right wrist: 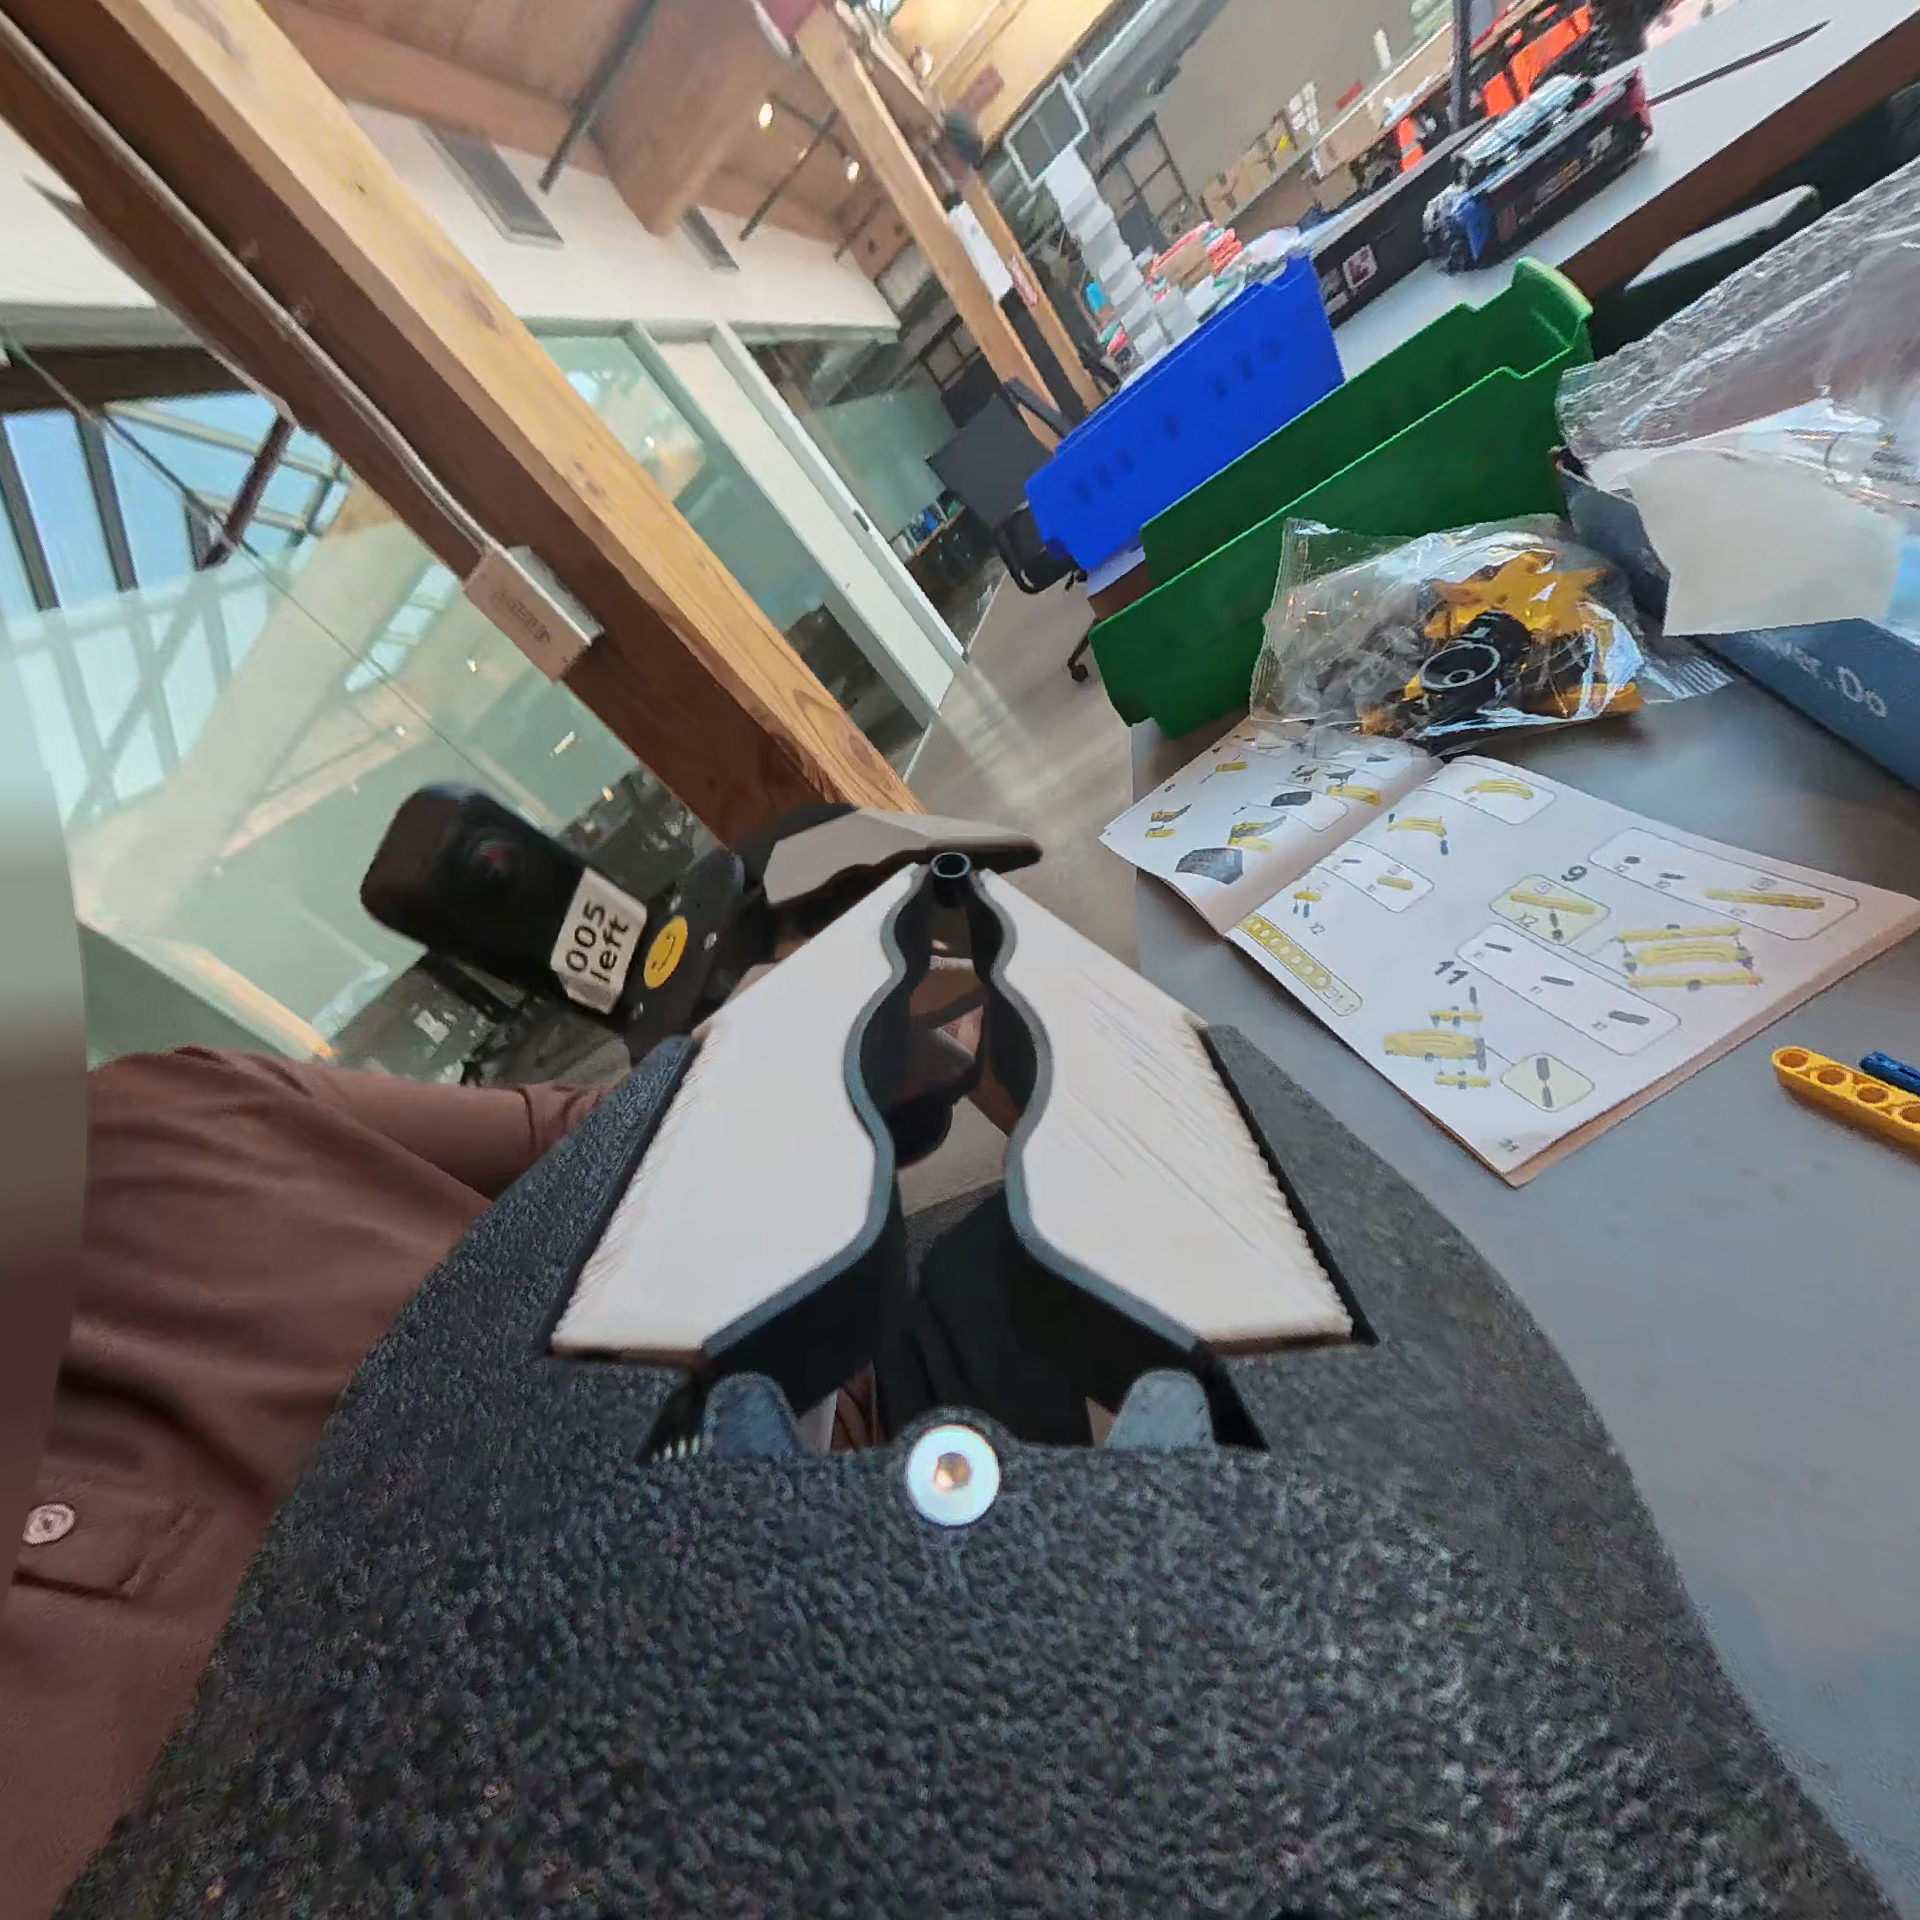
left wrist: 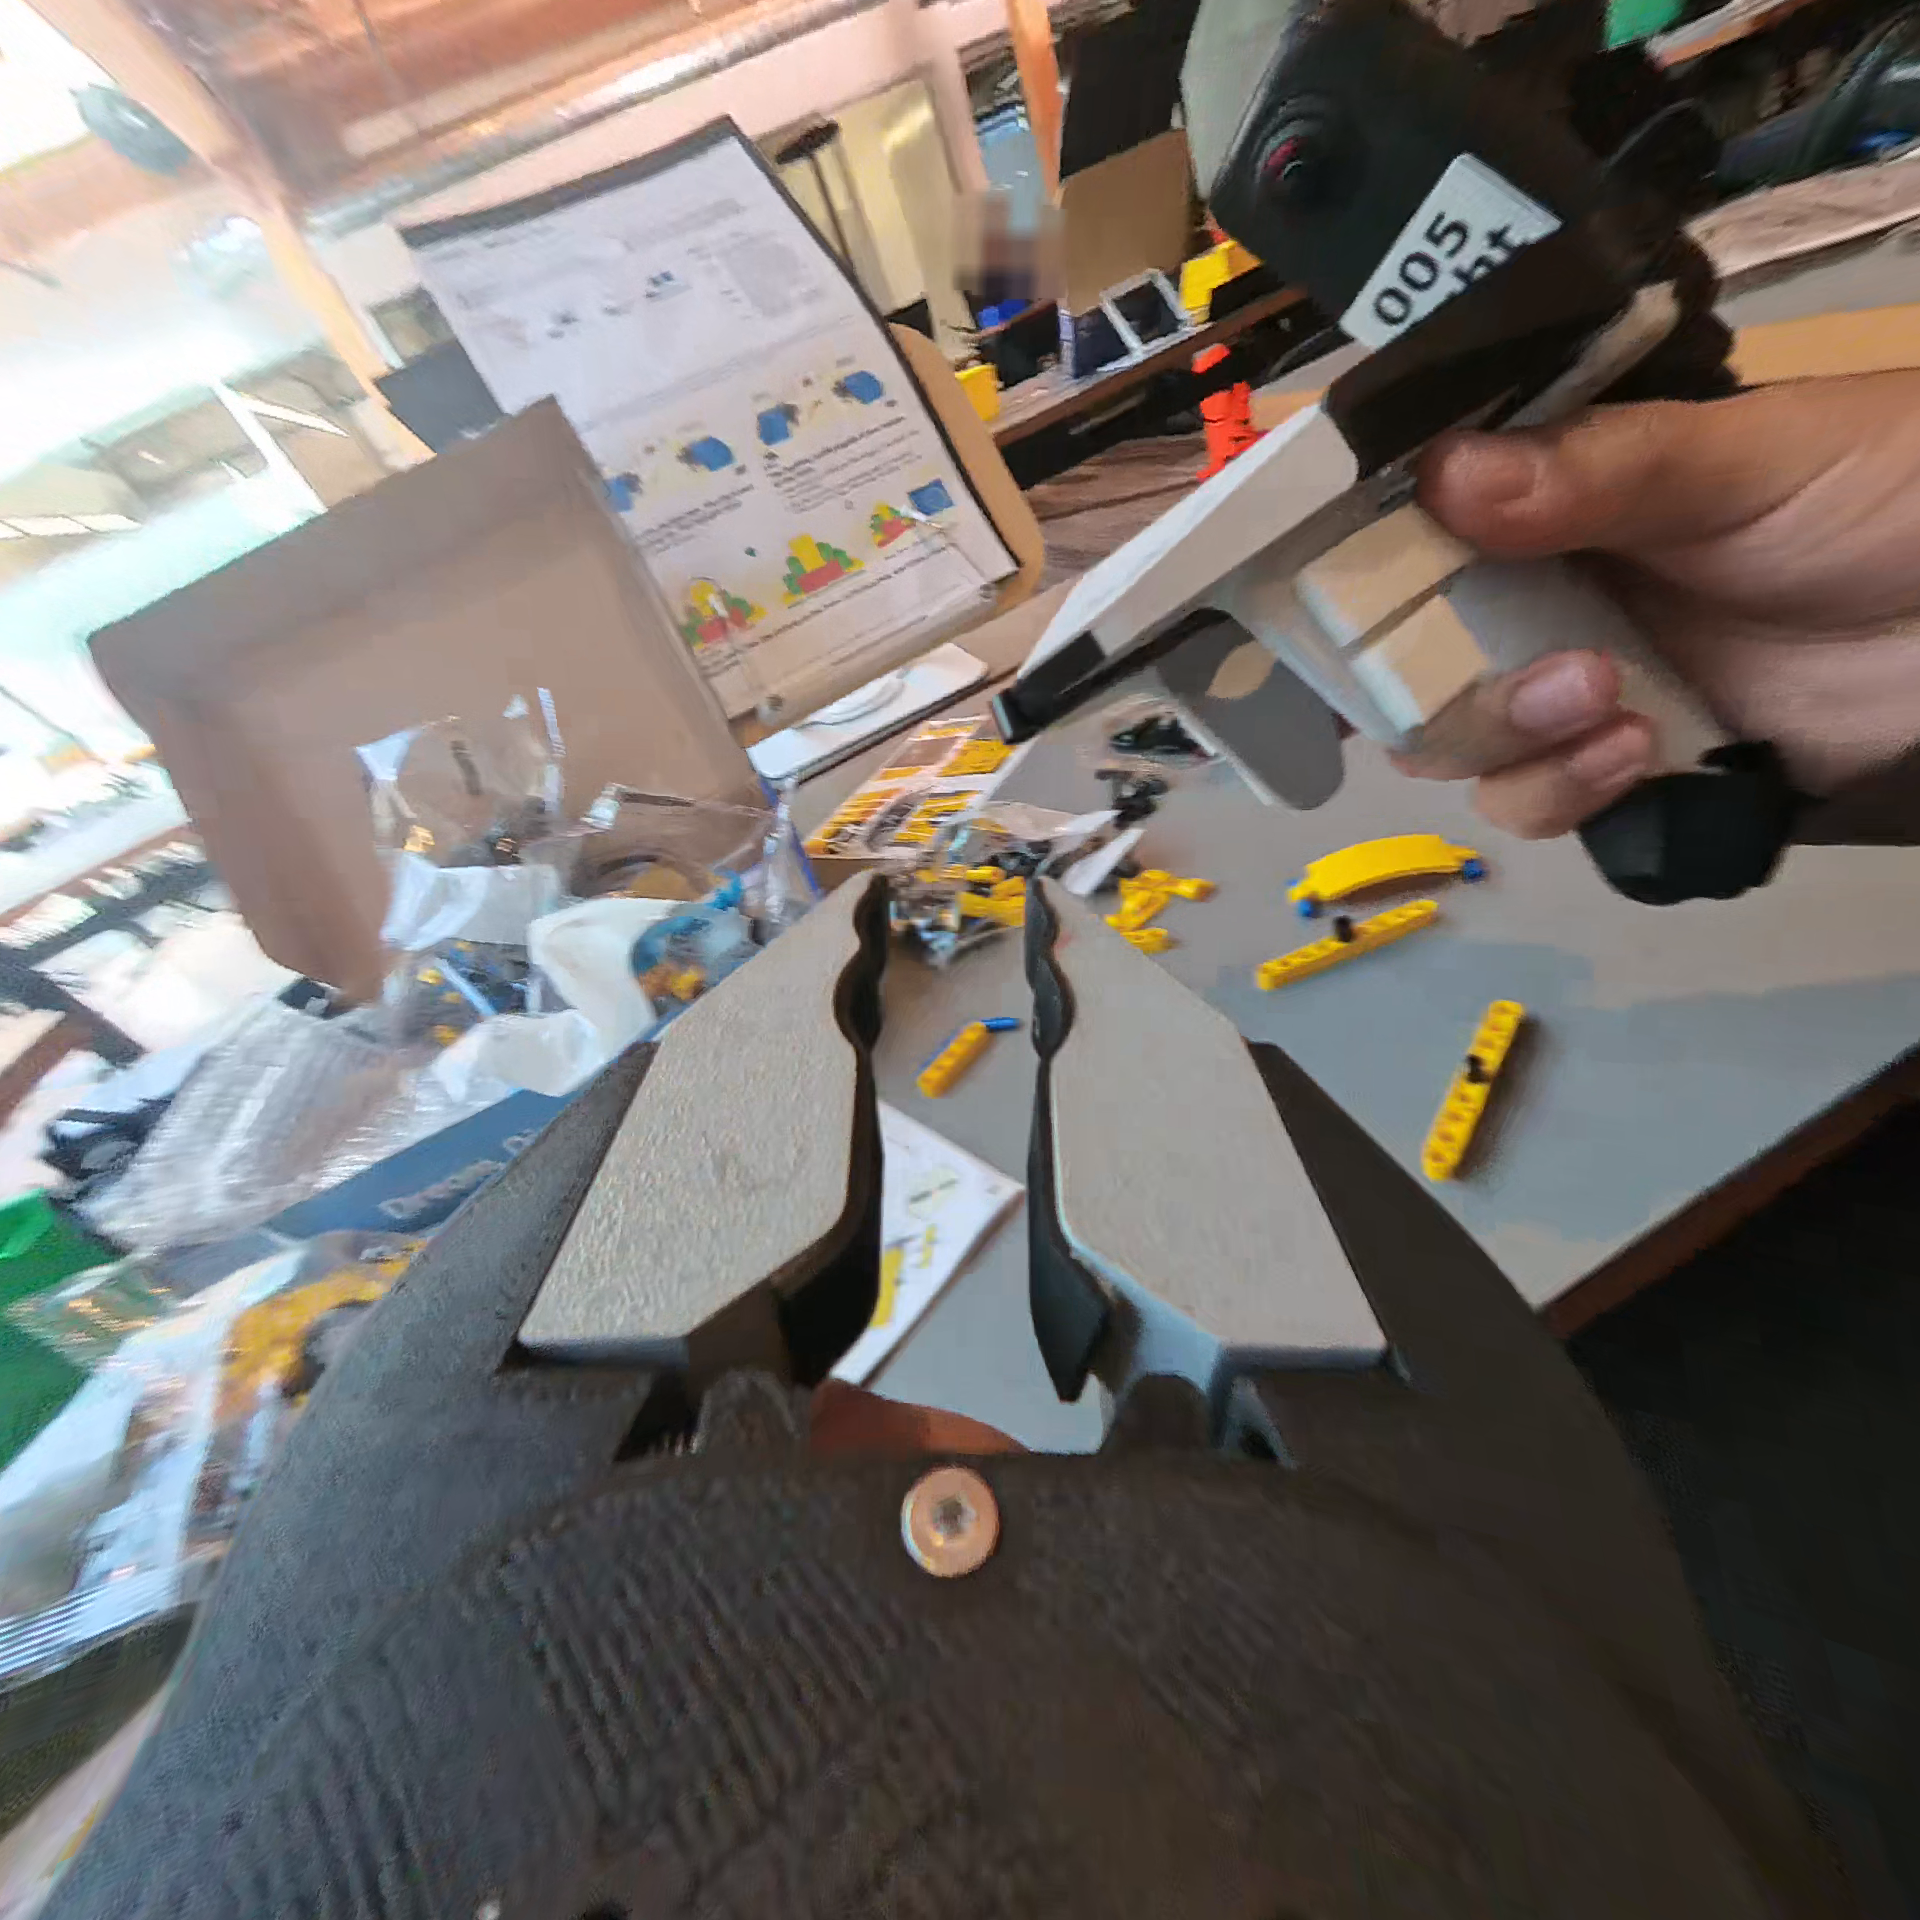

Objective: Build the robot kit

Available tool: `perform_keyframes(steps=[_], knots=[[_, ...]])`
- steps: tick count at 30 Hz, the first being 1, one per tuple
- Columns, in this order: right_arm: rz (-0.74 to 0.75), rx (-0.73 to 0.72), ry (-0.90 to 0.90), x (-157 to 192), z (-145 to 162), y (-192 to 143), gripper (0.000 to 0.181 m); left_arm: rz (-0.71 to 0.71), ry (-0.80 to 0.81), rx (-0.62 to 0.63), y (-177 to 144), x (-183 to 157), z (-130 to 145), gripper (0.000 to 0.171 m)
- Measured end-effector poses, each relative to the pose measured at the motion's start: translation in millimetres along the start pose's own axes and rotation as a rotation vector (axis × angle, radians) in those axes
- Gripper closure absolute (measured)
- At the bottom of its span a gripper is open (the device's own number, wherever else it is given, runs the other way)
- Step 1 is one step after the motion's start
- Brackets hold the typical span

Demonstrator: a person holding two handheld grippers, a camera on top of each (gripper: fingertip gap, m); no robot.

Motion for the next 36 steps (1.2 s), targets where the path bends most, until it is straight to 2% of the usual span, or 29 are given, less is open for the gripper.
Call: perform_keyframes(steps=[4,8,9,10,14,16,23,30,34,36], knots=[[-0.004,-0.102,0.098,-1,2,4,0.176,-0.079,0.121,-0.064,-3,-6,-7,0.154],[-0.022,-0.072,0.109,3,14,14,0.176,-0.09,0.13,-0.067,-3,-9,-8,0.151],[-0.029,-0.064,0.112,4,16,17,0.176,-0.091,0.128,-0.069,-3,-9,-8,0.153],[-0.036,-0.055,0.115,5,18,19,0.175,-0.083,0.13,-0.075,-4,-9,-8,0.164],[-0.026,-0.046,0.089,5,18,19,0.176,-0.073,0.139,-0.071,-5,-7,-8,0.169],[0.005,-0.03,0.054,4,19,18,0.176,-0.073,0.141,-0.073,-5,-8,-8,0.164],[0.006,-0.023,0.056,3,19,16,0.175,-0.049,0.18,-0.066,-5,-8,-6,0.168],[0.006,0.1,0.032,4,18,10,0.175,0.108,0.305,-0.023,-7,-8,-4,0.171],[0.026,0.065,0.031,3,19,12,0.175,0.067,0.281,-0.015,-5,-7,-3,0.171],[0.024,0.049,0.054,1,20,13,0.176,0.037,0.274,-0.019,-4,-6,-4,0.163]])
Point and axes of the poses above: each gripper's, where its closed fingertips meet, y out along the fingers, z out of its underside, x = y × z across the jaws, the point moved 7 cm from there along -y, back along the fingers, and after that the axes turned 7 degrees about -x, right-handed, at the moved point
